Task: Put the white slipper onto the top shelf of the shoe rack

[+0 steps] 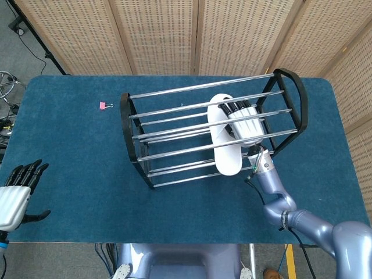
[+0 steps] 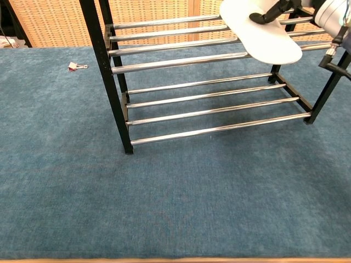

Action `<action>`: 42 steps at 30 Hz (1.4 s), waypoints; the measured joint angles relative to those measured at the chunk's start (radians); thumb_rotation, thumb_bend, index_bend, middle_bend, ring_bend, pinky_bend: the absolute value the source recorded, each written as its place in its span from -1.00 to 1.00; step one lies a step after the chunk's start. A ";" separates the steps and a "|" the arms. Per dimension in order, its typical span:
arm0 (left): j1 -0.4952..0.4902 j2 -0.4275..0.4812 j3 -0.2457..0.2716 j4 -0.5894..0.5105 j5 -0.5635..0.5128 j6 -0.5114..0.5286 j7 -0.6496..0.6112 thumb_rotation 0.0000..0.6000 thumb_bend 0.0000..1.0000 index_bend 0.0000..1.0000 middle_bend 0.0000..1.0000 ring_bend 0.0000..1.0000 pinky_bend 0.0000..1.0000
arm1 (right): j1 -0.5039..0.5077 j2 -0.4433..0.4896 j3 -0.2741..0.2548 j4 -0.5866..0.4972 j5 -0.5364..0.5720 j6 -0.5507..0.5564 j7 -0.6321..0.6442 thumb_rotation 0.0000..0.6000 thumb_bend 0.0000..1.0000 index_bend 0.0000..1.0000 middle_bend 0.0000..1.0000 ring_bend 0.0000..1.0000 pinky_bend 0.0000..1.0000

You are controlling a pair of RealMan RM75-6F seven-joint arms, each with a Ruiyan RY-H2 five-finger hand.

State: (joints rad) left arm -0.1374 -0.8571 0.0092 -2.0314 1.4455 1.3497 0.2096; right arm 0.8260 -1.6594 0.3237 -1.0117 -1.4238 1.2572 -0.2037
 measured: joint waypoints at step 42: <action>0.009 -0.003 0.020 -0.008 0.052 0.011 0.013 1.00 -1.00 -1.00 -1.00 -1.00 -1.00 | -0.229 0.365 -0.209 -0.440 -0.267 0.179 0.112 1.00 -1.00 -0.58 -0.65 -0.65 -0.52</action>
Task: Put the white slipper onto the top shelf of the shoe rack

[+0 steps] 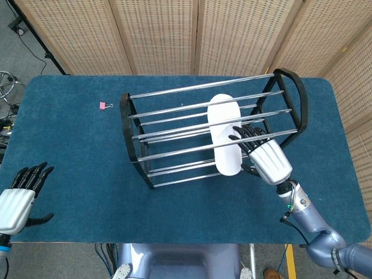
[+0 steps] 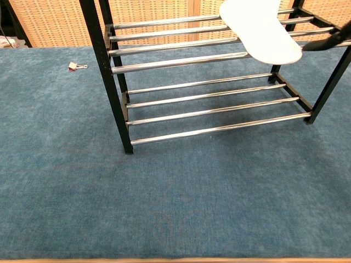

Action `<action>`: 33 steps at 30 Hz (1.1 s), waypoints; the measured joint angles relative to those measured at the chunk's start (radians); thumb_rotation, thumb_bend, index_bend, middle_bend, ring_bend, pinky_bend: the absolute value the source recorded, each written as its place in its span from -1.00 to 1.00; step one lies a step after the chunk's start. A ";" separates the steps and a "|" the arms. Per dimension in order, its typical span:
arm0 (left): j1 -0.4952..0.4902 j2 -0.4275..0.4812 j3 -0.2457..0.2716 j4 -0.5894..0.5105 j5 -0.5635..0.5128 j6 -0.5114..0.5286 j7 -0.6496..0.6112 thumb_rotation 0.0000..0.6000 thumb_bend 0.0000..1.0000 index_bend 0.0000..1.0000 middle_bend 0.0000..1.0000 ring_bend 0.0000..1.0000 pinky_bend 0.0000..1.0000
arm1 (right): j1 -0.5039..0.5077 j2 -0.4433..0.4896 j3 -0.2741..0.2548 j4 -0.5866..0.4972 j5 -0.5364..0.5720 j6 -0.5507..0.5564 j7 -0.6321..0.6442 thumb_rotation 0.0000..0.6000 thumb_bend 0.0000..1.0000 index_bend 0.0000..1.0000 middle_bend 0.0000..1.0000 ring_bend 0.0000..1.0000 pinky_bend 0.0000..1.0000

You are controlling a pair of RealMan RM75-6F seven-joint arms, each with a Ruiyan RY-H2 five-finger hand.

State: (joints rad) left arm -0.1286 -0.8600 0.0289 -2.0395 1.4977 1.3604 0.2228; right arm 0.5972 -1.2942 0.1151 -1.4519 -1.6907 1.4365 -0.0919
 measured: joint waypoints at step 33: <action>0.034 0.019 0.025 -0.020 0.082 0.048 -0.016 1.00 -1.00 -1.00 -1.00 -1.00 -1.00 | -0.375 -0.094 -0.140 0.887 -0.061 0.444 0.502 1.00 -1.00 -0.56 -0.64 -0.64 -0.58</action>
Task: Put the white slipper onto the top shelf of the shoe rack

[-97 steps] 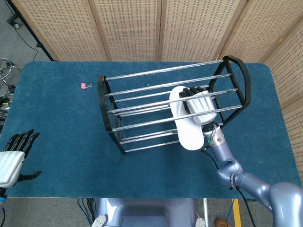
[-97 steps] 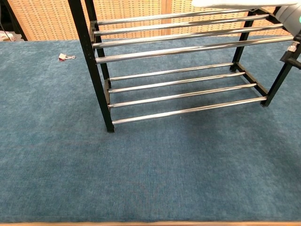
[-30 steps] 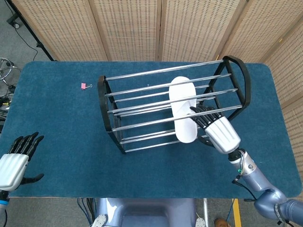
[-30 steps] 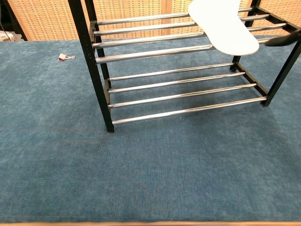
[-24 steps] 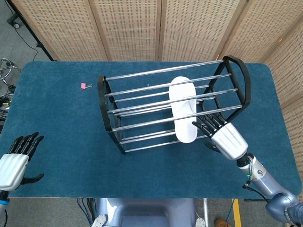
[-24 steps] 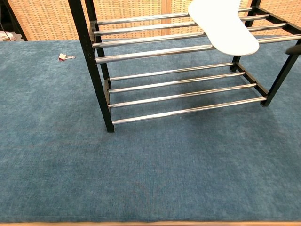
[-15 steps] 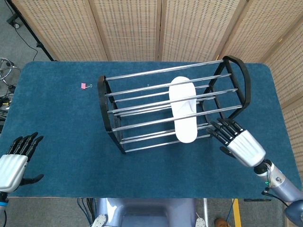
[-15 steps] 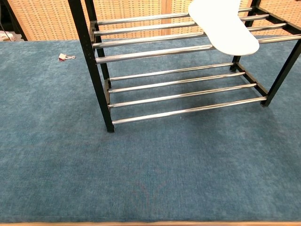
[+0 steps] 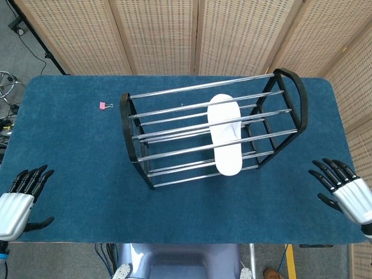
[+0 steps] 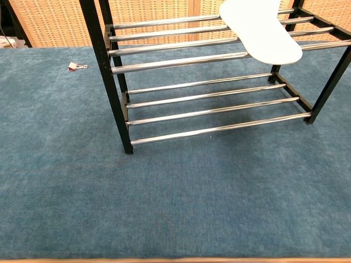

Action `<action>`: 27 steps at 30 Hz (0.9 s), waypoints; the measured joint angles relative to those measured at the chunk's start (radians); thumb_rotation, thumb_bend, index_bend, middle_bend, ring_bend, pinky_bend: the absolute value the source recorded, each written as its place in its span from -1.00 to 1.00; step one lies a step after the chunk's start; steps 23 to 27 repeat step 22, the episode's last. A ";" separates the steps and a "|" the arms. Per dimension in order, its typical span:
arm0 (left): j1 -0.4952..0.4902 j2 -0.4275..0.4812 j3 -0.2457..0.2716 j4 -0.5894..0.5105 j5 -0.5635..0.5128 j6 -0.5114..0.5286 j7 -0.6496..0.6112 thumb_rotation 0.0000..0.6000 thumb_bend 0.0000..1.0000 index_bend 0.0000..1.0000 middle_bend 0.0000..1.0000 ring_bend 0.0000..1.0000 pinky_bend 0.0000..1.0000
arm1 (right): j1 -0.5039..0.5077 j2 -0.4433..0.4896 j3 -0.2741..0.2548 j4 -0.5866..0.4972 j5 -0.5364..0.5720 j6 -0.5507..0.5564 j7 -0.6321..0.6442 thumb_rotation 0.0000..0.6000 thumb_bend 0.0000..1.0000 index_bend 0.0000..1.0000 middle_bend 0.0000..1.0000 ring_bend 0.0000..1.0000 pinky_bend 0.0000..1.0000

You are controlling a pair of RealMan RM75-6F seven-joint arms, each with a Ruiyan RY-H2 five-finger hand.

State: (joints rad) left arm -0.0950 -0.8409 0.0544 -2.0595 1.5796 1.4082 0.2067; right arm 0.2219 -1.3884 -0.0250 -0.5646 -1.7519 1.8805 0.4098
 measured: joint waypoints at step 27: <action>0.018 0.012 0.011 0.010 0.057 0.028 -0.006 1.00 -1.00 -1.00 -1.00 -1.00 -1.00 | -0.182 0.352 -0.016 -1.065 0.174 -0.191 -0.362 1.00 -1.00 -0.95 -1.00 -1.00 -0.95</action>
